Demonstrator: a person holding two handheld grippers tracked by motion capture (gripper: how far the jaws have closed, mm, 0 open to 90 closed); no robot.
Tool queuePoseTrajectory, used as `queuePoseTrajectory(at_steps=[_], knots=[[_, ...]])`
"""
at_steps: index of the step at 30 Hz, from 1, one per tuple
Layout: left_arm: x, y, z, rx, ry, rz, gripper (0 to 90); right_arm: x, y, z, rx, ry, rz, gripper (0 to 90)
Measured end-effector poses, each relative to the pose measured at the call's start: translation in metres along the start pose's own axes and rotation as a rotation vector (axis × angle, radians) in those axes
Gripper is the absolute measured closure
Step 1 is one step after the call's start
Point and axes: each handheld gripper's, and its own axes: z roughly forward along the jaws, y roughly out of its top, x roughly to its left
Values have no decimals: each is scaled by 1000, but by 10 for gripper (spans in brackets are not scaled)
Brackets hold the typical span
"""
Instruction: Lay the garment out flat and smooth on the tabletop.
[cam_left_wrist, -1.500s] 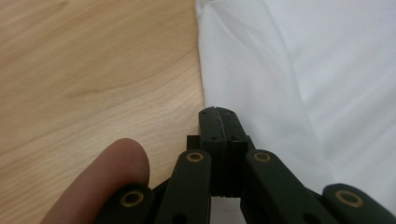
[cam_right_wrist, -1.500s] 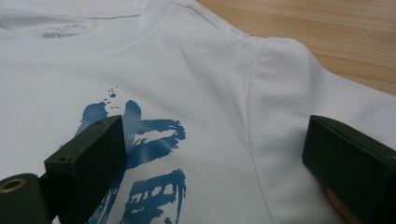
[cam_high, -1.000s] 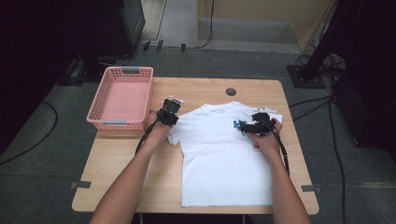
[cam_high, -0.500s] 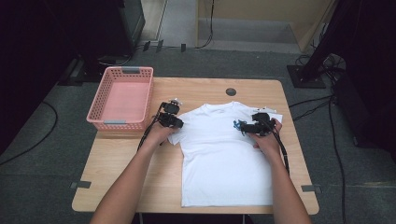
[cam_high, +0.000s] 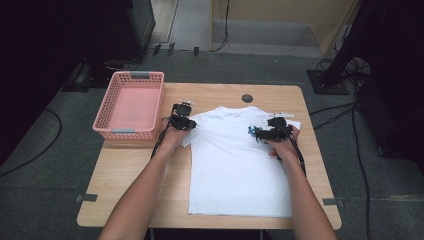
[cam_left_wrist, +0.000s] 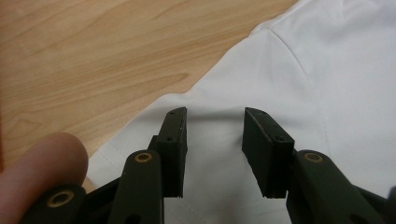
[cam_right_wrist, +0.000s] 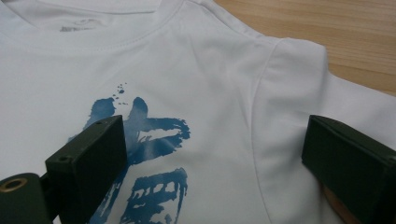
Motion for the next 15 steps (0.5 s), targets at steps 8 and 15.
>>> queuePoseTrajectory(at_steps=[8,15], knots=[[-1,-5,-14,0,-95,-35,457,10,3,6,-13,-10,-21,64],[-24,-23,-21,-15,-126,39,380,10,4,9,-16,-22,-30,64]])
